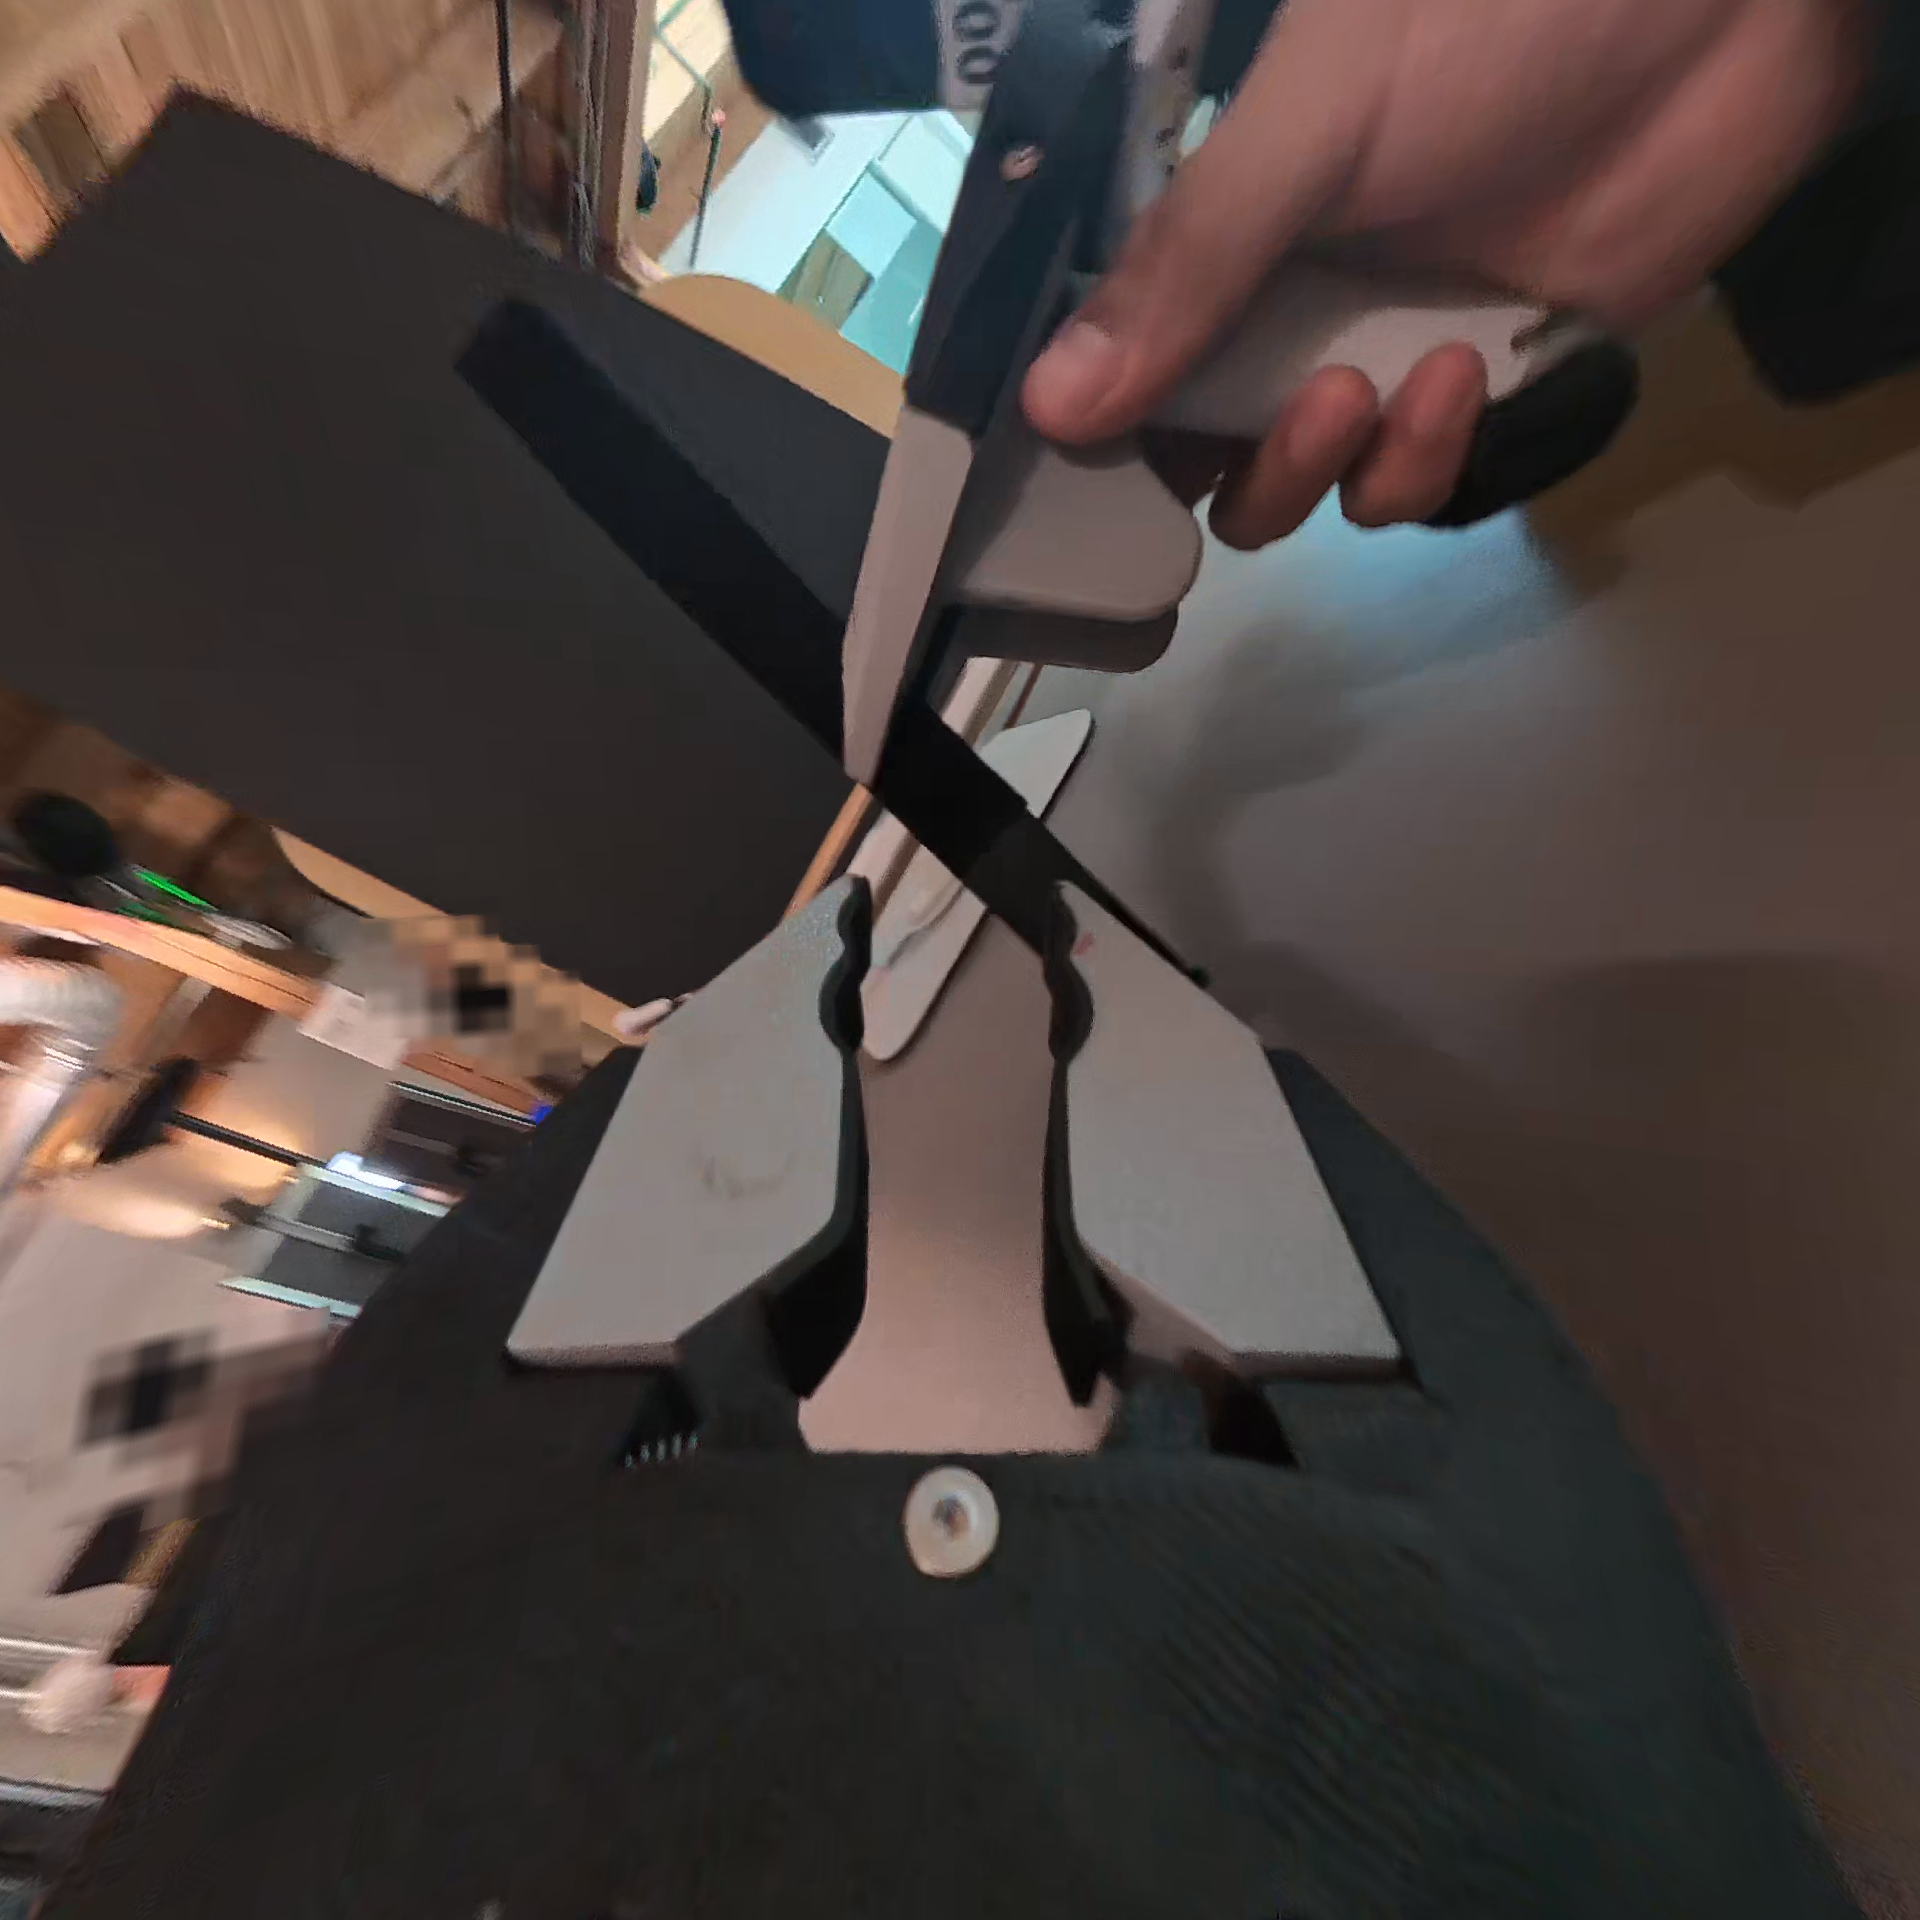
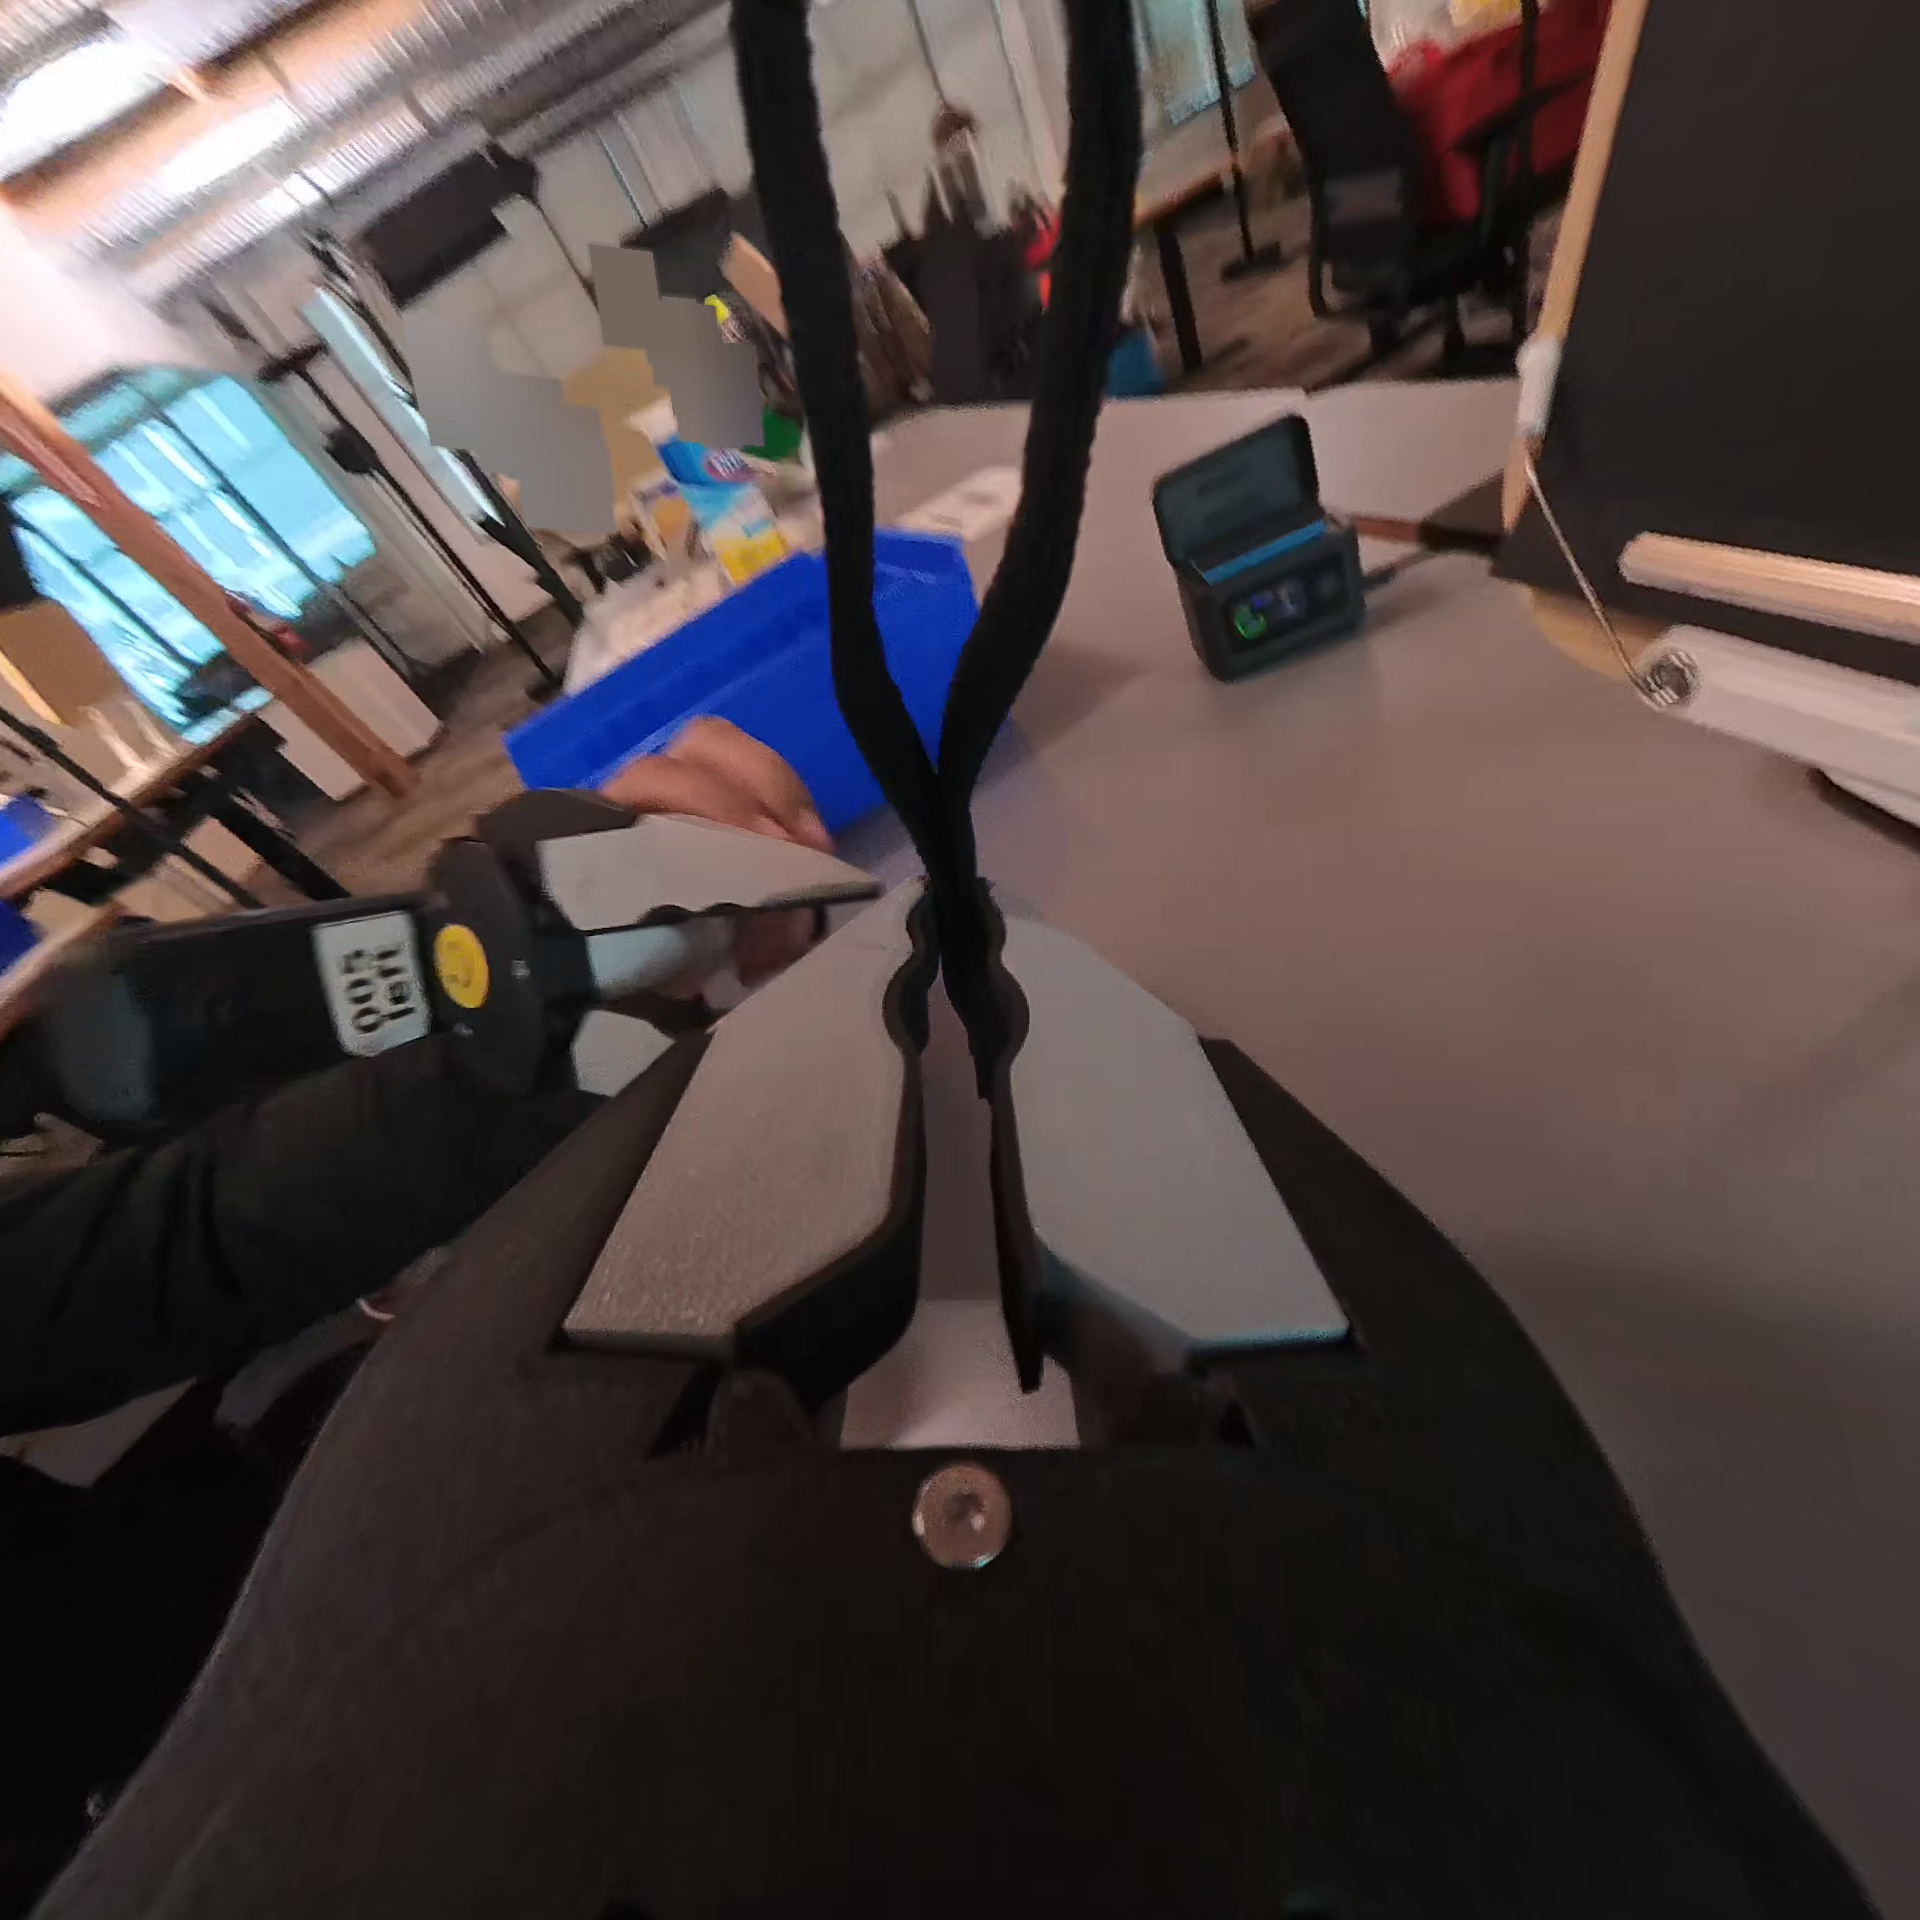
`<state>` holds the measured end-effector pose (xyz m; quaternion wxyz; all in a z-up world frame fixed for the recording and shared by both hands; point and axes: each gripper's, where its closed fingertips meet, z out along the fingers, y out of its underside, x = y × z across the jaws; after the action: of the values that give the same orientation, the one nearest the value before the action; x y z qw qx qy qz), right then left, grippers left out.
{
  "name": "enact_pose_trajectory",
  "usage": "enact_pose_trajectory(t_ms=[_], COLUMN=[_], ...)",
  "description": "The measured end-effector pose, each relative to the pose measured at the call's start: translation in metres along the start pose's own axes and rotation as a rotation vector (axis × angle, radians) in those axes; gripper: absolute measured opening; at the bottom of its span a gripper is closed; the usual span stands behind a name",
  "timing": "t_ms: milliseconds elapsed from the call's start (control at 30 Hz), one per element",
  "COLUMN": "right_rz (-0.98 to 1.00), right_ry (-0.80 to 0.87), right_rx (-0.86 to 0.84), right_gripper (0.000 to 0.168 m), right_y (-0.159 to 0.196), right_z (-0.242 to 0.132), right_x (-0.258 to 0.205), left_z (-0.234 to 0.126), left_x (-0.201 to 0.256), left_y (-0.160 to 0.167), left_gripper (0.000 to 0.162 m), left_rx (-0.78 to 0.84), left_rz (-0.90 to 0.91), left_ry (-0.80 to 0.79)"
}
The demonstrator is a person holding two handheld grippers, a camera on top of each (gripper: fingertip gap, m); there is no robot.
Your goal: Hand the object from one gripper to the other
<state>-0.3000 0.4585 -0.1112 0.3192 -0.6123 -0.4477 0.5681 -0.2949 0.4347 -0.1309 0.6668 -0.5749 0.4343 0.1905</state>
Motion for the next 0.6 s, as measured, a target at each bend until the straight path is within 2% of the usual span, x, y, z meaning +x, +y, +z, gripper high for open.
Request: enact_pose_trajectory(t_ms=[100, 267, 600], right_rz=[0.01, 0.145, 0.037], right_ry=[0.066, -0.045, -0.125], right_rx=[-0.078, -0.162, -0.355], right_gripper=[0.001, 0.001, 0.001], right_y=[0.012, 0.028, 0.061], right_z=[-0.002, 0.001, 0.011], right_x=[0.015, 0.007, -0.016], left_z=[0.003, 0.004, 0.004], left_x=[0.006, 0.014, 0.026], left_y=[0.005, 0.001, -0.004], left_gripper=[0.031, 0.042, 0.052], left_rx=[-0.032, -0.021, 0.002], left_rz=[0.142, 0.194, 0.194], left_ry=[-0.026, -0.017, 0.039])
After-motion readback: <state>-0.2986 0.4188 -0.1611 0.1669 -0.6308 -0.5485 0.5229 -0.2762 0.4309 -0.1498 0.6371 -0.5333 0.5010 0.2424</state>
